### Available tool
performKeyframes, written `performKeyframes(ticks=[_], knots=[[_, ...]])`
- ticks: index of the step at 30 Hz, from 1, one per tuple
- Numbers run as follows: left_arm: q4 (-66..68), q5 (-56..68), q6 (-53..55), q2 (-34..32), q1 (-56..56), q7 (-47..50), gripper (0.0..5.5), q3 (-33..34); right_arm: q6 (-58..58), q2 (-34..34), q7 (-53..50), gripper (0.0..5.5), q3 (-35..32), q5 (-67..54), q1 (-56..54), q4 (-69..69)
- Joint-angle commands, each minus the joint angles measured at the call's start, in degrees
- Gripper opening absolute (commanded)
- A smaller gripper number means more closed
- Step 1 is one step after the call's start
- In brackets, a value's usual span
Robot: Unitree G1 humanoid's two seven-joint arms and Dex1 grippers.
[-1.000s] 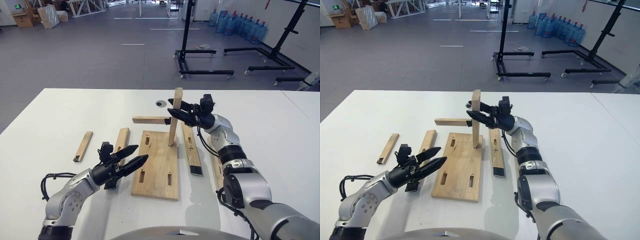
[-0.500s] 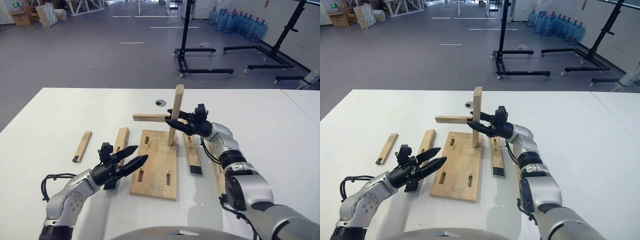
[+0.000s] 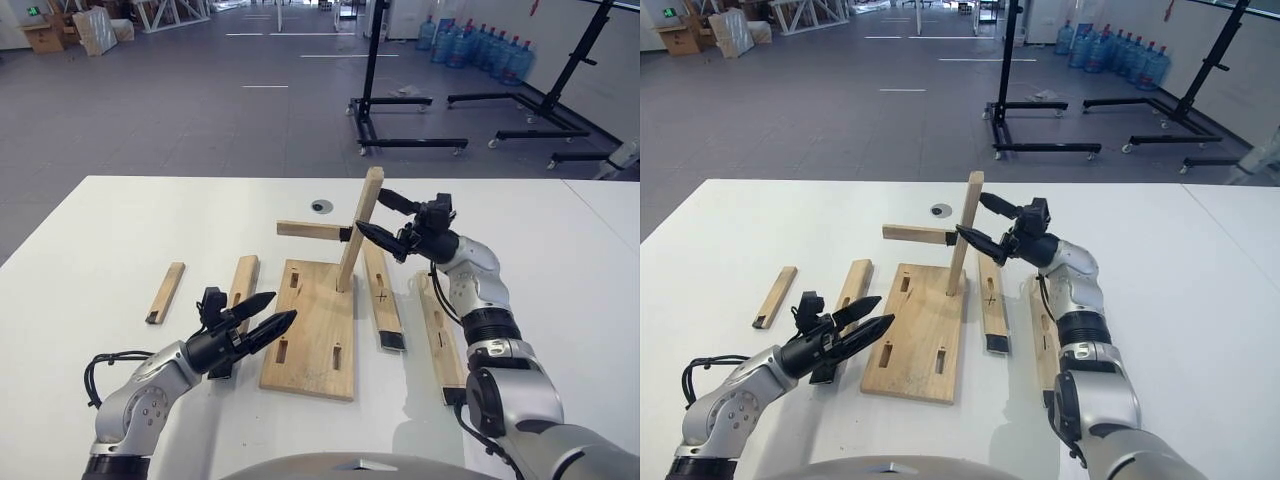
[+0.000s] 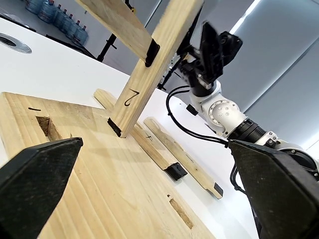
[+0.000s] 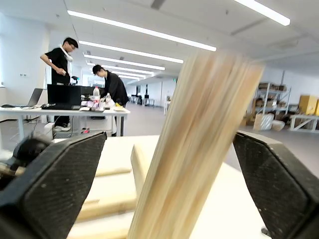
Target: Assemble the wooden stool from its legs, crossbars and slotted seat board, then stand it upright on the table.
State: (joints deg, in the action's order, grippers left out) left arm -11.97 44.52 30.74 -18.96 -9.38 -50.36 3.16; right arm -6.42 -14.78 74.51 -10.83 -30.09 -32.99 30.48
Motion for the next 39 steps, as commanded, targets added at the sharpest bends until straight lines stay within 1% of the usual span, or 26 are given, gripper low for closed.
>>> performKeyframes(ticks=[1, 3, 7, 8, 9, 11, 13, 14, 16, 18, 21, 23, 25, 27, 30, 32, 34, 39], knots=[[0.93, -0.74, -1.04, 0.6, -0.09, 0.84, 5.4, 0.3, 4.03, -1.83, -2.89, 4.58, -1.13, -3.19, -0.97, -8.77], [1.25, -0.96, -1.43, 0.95, 0.14, 0.97, 5.4, 0.15, 4.03, -2.57, -4.38, 4.58, -1.54, -3.36, -2.37, -10.25], [2.15, -1.41, -2.32, 1.53, 0.48, 1.17, 5.4, -0.15, 1.85, -3.33, -7.66, 4.58, -2.73, -3.03, -5.15, -9.05], [2.22, -1.53, -2.59, 1.68, 0.49, 1.26, 5.4, -0.22, 0.95, -3.17, -10.04, 4.58, -3.41, -2.49, -5.51, -8.95], [2.18, -1.77, -3.0, 1.86, 0.4, 1.4, 5.4, -0.29, -0.37, -2.99, -13.37, 4.58, -4.17, -1.33, -5.99, -8.4], [2.39, -4.35, -5.8, 2.74, 0.73, 3.23, 5.4, -0.31, 1.04, -3.31, -25.16, 4.58, -6.61, 1.26, -6.27, -7.31], [3.5, -8.55, -10.59, 5.78, 2.53, 10.45, 5.4, 1.69, 4.17, -2.77, -40.23, 4.58, -8.77, 6.54, -1.17, -12.72], [3.23, -9.99, -12.48, 7.46, 2.94, 14.55, 5.4, 3.08, 8.43, -1.66, -47.57, 4.58, -9.0, 9.32, 3.64, -18.52], [0.89, -11.6, -14.6, 10.09, 1.91, 20.55, 5.4, 4.68, 18.14, 0.73, -56.98, 4.58, -7.65, 11.58, 11.52, -28.43], [-2.71, -14.04, -16.45, 13.09, -0.4, 26.57, 5.4, 4.77, 30.28, 3.1, -63.51, 4.58, -4.75, 11.39, 18.04, -37.76], [-6.27, -19.85, -18.85, 16.28, -1.93, 34.67, 5.4, 3.54, 50.31, 6.53, -72.61, 4.58, -4.62, 7.89, 25.57, -50.0], [-8.16, -23.26, -19.74, 17.84, -2.62, 38.81, 5.4, 2.86, 59.38, 6.62, -75.28, 4.58, -4.28, 6.92, 27.95, -57.08], [-9.42, -25.99, -19.55, 19.8, -3.06, 43.95, 5.4, 3.16, 69.77, 7.05, -76.13, 4.58, -5.68, 3.15, 28.23, -62.48], [-10.75, -27.41, -19.35, 22.24, -3.57, 48.84, 5.4, 4.04, 80.19, 5.22, -76.9, 4.58, -5.93, 2.77, 26.93, -65.35], [-12.79, -28.59, -19.62, 24.31, -4.95, 51.88, 5.4, 2.99, 94.21, 1.08, -75.8, 4.58, -6.06, 3.11, 23.53, -67.21], [-13.59, -29.19, -20.01, 25.35, -5.93, 53.43, 5.4, 1.81, 98.21, -3.12, -74.82, 4.58, -4.98, 3.28, 22.56, -66.92], [-14.0, -29.55, -20.46, 25.95, -6.67, 54.35, 5.4, 0.07, 98.89, -6.71, -74.4, 4.58, -3.7, 2.96, 23.66, -66.69], [-14.99, -29.44, -20.74, 25.85, -7.52, 56.09, 5.4, -2.98, 98.92, -9.99, -74.05, 4.58, -2.32, -2.58, 30.06, -62.11]])
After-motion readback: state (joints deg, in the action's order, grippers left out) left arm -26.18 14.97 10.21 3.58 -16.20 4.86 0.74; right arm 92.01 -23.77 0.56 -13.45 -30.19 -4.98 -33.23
